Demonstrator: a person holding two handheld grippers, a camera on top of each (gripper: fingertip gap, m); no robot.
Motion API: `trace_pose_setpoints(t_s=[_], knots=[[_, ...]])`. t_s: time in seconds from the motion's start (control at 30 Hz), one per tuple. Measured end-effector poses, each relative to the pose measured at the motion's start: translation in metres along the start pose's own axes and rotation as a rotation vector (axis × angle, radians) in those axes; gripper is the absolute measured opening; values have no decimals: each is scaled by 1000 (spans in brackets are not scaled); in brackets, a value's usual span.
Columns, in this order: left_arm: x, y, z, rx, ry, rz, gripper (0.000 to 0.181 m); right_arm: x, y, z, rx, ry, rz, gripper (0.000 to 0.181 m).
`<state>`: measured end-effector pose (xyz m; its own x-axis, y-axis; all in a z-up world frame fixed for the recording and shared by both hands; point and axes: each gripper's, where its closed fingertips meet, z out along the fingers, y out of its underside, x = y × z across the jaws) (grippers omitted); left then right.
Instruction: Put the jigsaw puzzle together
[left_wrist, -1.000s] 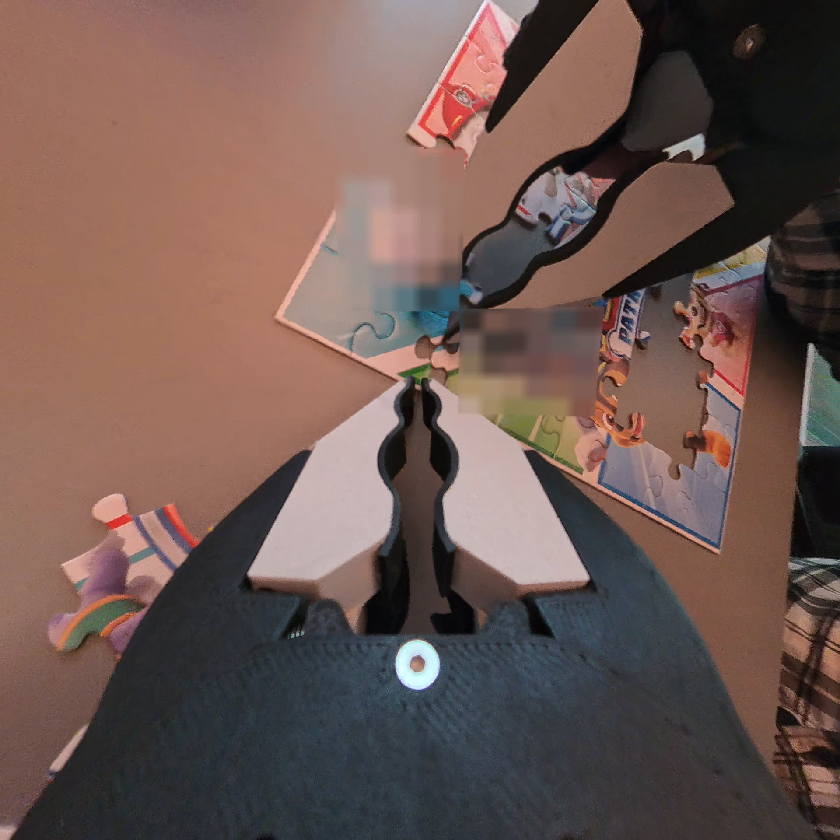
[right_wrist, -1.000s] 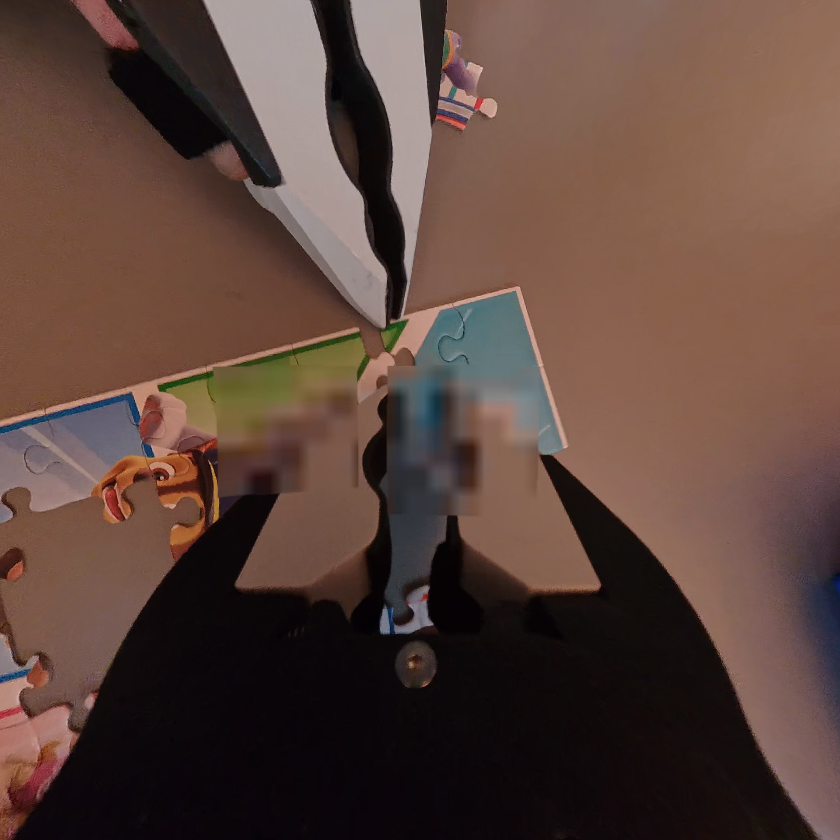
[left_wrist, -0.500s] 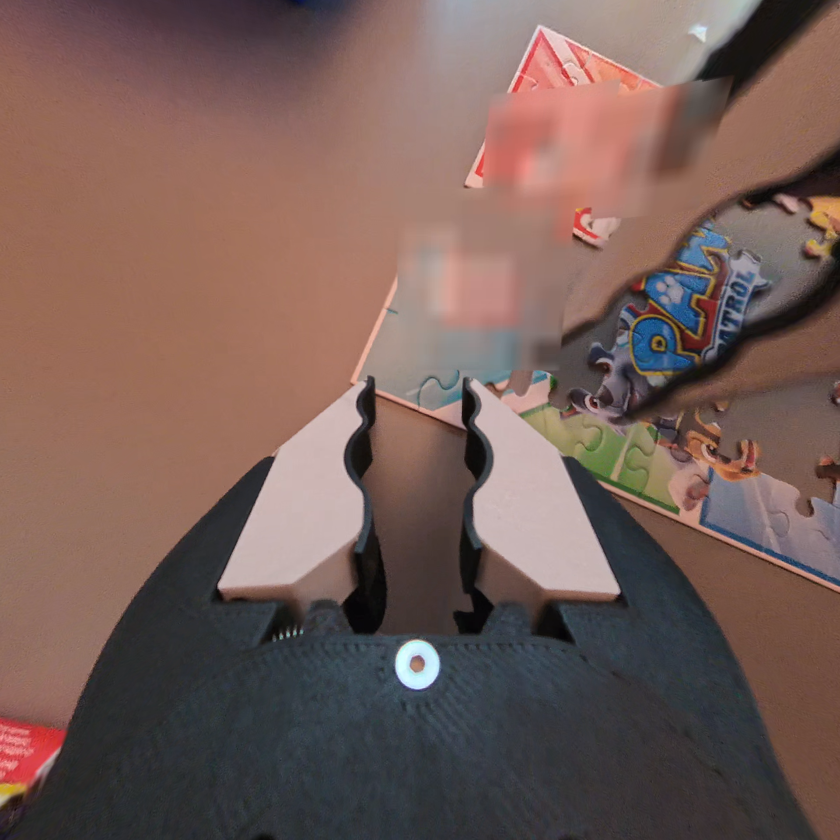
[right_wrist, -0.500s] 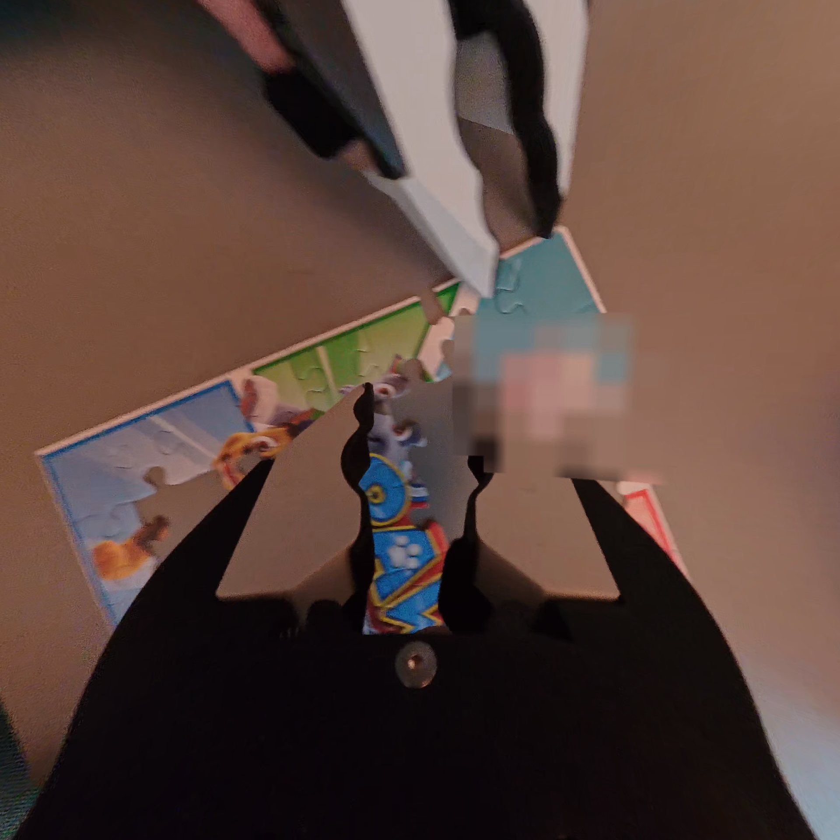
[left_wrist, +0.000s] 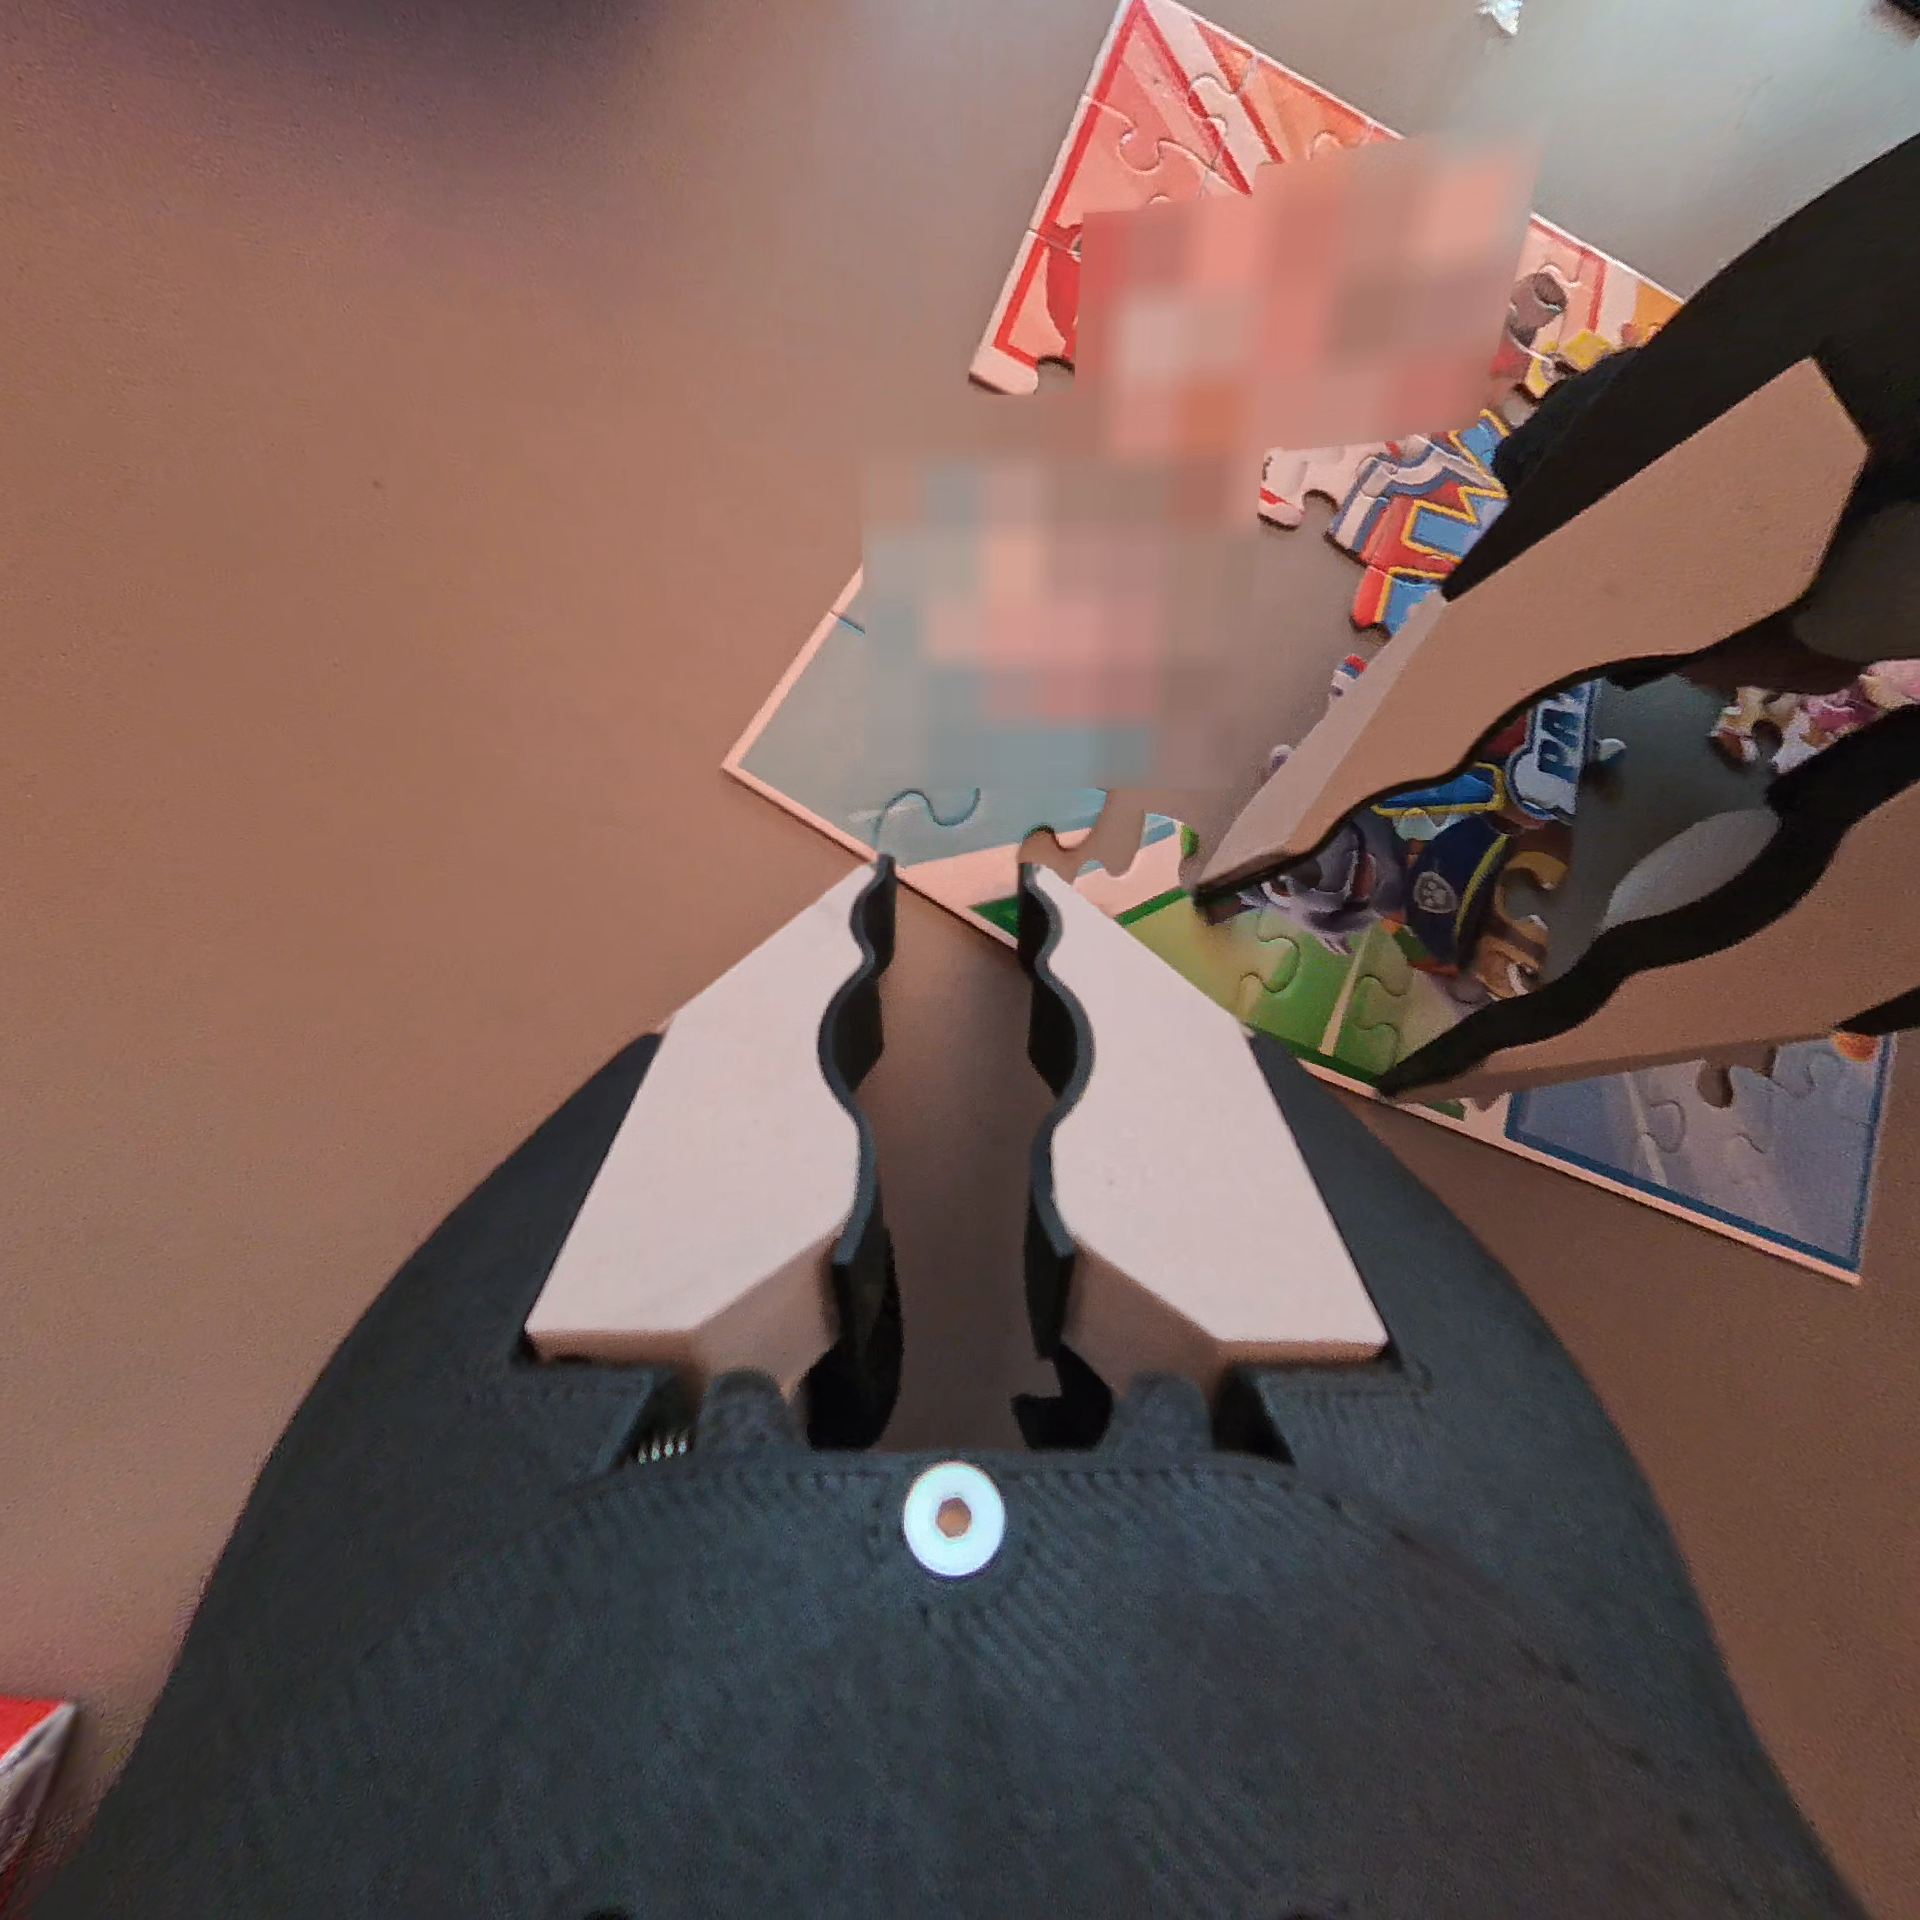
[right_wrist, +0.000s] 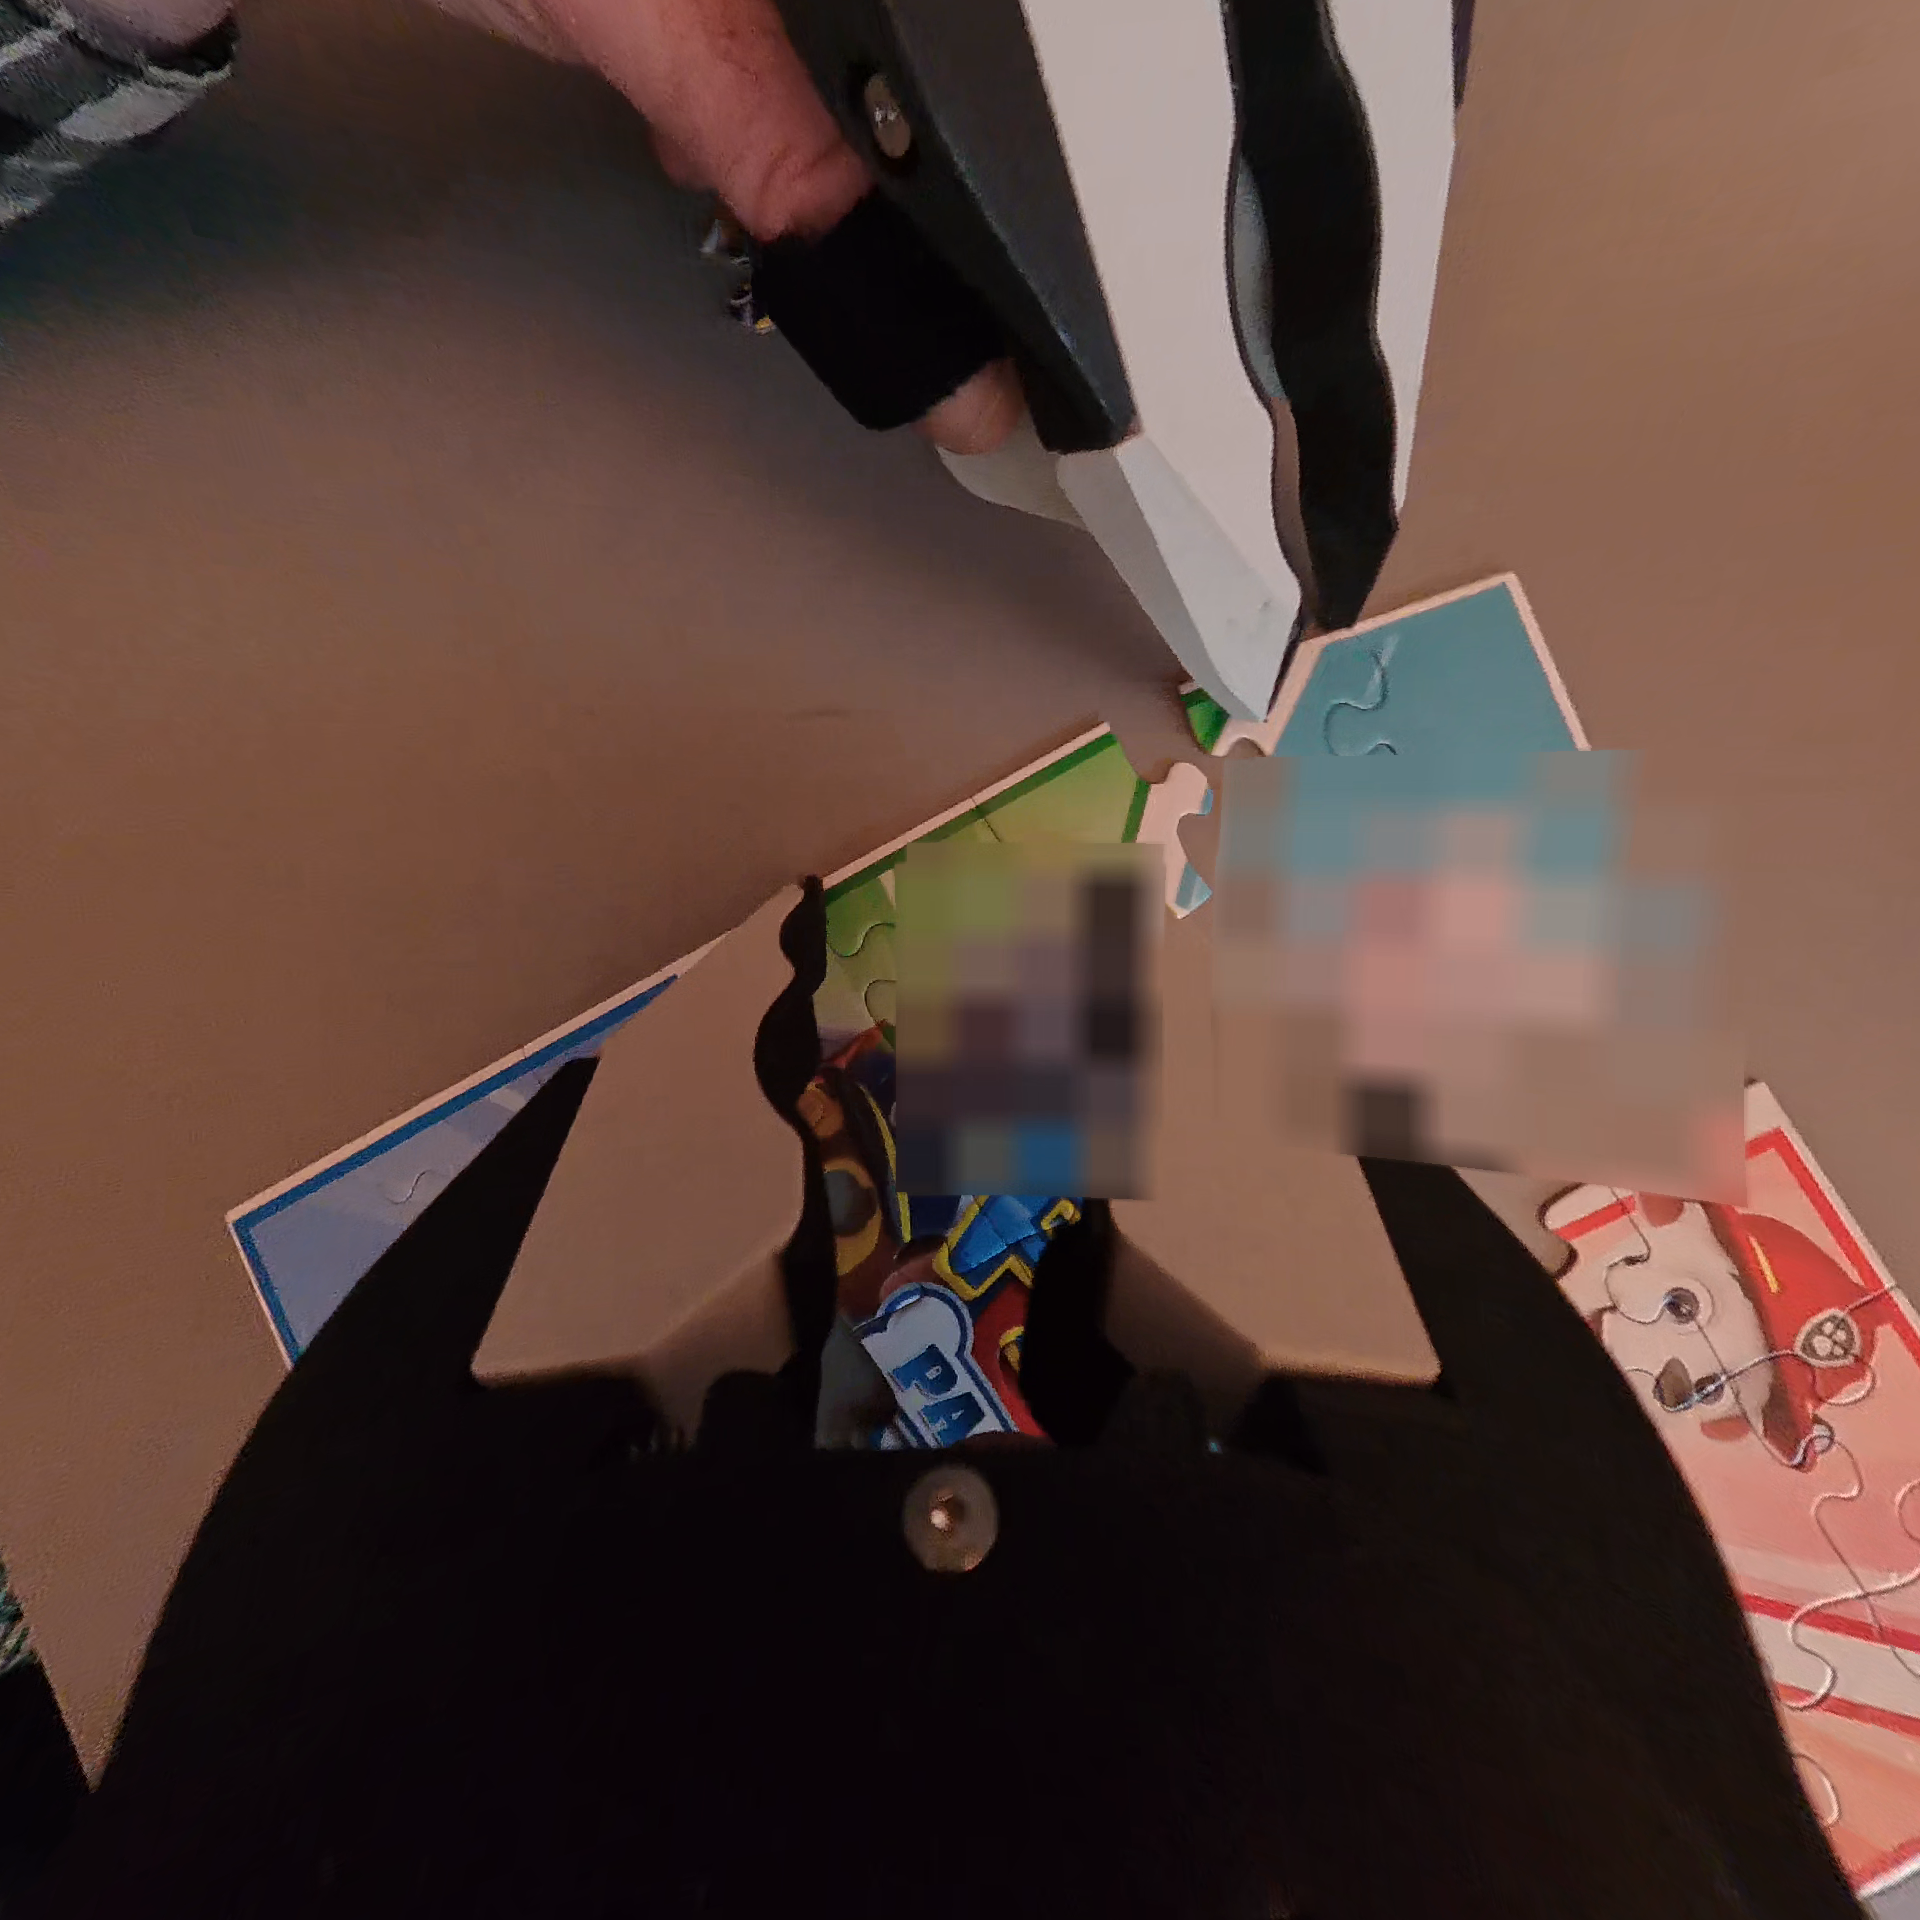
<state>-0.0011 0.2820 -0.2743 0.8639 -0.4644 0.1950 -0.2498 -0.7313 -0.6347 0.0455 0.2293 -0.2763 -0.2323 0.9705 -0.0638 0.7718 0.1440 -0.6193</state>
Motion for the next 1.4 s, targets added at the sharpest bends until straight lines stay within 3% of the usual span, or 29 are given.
trace_pose_setpoints(t_s=[0.3,0.53,0.67,0.83,1.03,1.2,1.3,1.4], knots=[[24,13,-4,-27,118,-24,9,-11,3,-4,-4,-84,-14,48],[9,21,-19,-67,-22,-28,21,29,-11,-14,59,48,50,60],[9,30,-30,-46,-60,-48,19,46,-17,5,50,15,132,51],[3,39,-44,-7,-133,-5,23,30,-30,18,12,-111,74,28],[-19,27,-56,56,-206,36,22,16,-39,20,-50,-130,-8,31],[-19,18,-35,38,-178,81,21,47,-33,18,-56,28,32,41],[-15,20,-19,-9,-177,119,21,42,-33,21,-48,-10,41,36],[-13,28,-25,-45,-163,86,20,34,-35,23,-66,-38,-9,34]])
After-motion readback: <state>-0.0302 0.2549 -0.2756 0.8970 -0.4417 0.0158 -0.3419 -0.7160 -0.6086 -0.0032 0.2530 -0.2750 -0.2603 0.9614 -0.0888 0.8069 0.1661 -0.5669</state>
